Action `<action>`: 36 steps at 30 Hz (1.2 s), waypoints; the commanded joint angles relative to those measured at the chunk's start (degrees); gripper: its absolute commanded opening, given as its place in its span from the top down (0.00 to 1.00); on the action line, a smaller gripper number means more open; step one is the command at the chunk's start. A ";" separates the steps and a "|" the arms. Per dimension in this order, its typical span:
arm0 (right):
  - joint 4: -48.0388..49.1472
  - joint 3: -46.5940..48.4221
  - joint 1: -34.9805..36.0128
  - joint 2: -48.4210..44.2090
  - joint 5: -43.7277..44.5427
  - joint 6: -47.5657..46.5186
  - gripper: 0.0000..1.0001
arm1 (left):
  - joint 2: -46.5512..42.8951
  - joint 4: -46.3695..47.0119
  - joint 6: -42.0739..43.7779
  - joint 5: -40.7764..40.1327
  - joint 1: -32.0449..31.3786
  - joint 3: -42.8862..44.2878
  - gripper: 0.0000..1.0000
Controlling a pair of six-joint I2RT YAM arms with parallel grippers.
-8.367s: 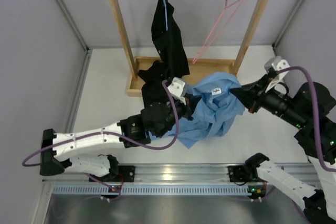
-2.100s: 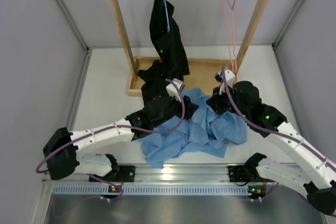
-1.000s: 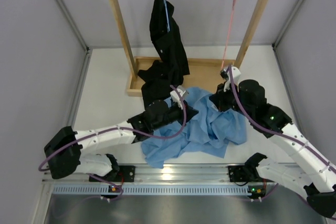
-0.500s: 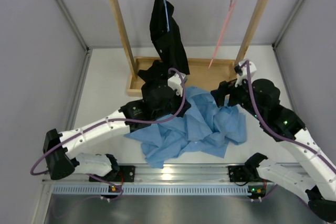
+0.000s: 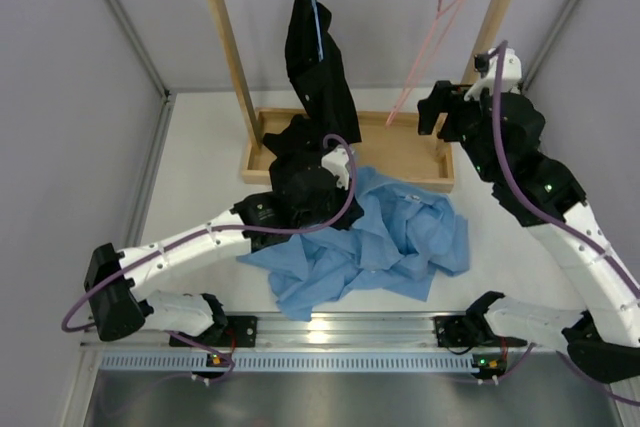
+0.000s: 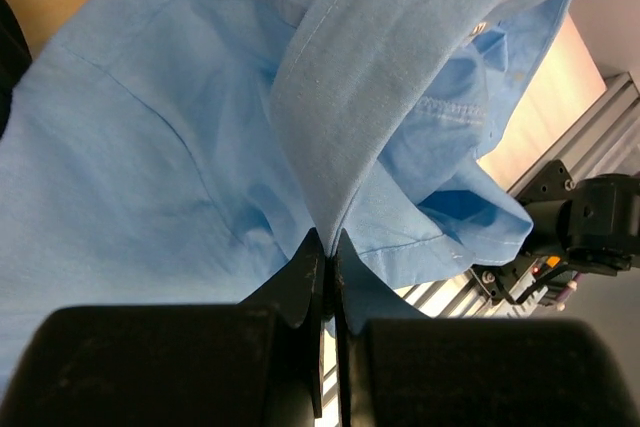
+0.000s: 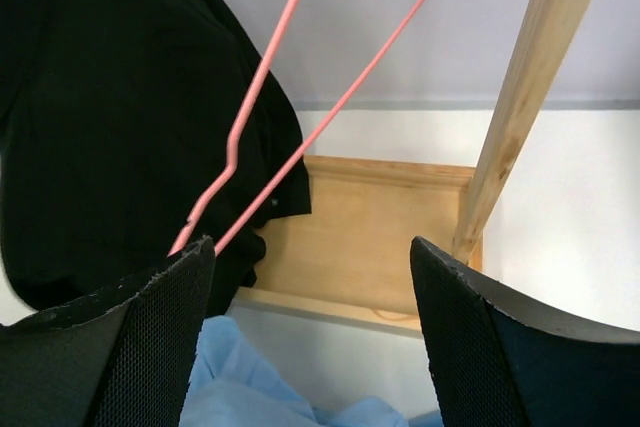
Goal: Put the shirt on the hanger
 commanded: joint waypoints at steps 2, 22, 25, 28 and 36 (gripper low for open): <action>1.43 7.48 -0.98 6.10 3.75 1.24 0.25 | 0.51 2.94 -1.14 2.31 -0.17 -1.92 1.00; 2.57 19.34 -3.71 20.43 1.20 1.68 0.24 | 1.83 6.37 -0.70 3.98 -0.26 -7.37 1.00; 2.57 21.37 -4.06 22.28 1.37 1.07 0.27 | 2.62 6.99 -0.62 4.42 -0.26 -8.25 1.00; 2.57 21.38 -4.50 23.25 2.43 0.19 0.36 | 3.41 7.60 -0.70 4.69 -0.26 -8.86 1.00; 2.39 17.68 -7.05 22.11 0.59 0.28 0.62 | 4.29 7.95 -0.53 5.04 -0.26 -9.13 1.00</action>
